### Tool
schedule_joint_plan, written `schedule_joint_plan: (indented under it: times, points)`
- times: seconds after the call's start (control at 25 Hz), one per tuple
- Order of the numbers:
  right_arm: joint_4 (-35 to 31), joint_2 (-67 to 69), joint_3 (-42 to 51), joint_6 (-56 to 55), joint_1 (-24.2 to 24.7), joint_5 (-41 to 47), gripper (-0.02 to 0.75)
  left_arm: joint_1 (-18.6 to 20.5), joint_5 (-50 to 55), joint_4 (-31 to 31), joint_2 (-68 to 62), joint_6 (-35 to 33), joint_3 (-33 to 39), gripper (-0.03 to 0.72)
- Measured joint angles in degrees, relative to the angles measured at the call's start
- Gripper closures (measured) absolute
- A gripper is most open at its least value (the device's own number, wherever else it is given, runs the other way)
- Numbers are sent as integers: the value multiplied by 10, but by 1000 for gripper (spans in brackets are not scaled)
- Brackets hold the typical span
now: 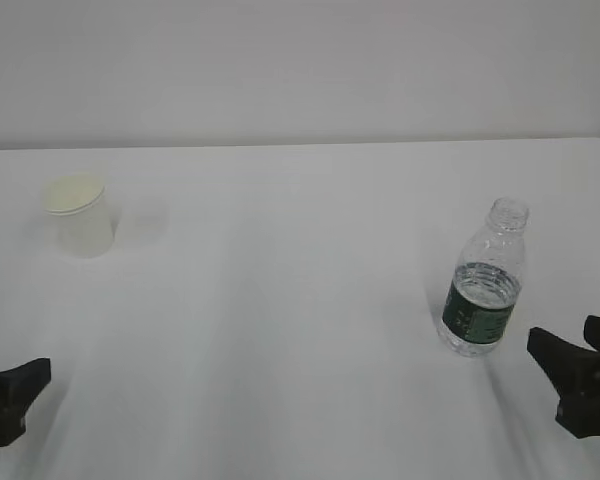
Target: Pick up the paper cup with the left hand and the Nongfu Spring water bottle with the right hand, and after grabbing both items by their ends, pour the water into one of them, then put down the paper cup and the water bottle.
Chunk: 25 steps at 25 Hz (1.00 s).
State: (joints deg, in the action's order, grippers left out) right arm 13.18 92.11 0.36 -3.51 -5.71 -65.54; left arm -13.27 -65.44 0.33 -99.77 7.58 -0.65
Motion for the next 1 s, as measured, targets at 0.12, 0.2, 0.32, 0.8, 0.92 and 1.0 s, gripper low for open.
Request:
schedule_joint_plan:
  times: [0.12, 0.2, 0.32, 0.8, 0.92, 1.0]
  points:
    - [9, 0, 0, 11, 0, 0, 215, 0, -1, 5, -11, 0, 0, 146]
    - [11, 0, 0, 22, 0, 0, 172, 0, -2, 8, -12, 0, -1, 146]
    - [13, 0, 0, 41, 0, 0, 139, 0, -2, 8, -12, 0, -1, 146]
    - [17, 68, -28, 76, 0, -1, 130, 0, -6, 10, -12, -3, -2, 146]
    - [17, 86, -38, 77, 0, -1, 130, 0, -6, 10, -12, -3, -2, 146]
    - [19, 96, -48, 77, 0, -1, 130, 0, -6, 10, -12, -4, -2, 146]
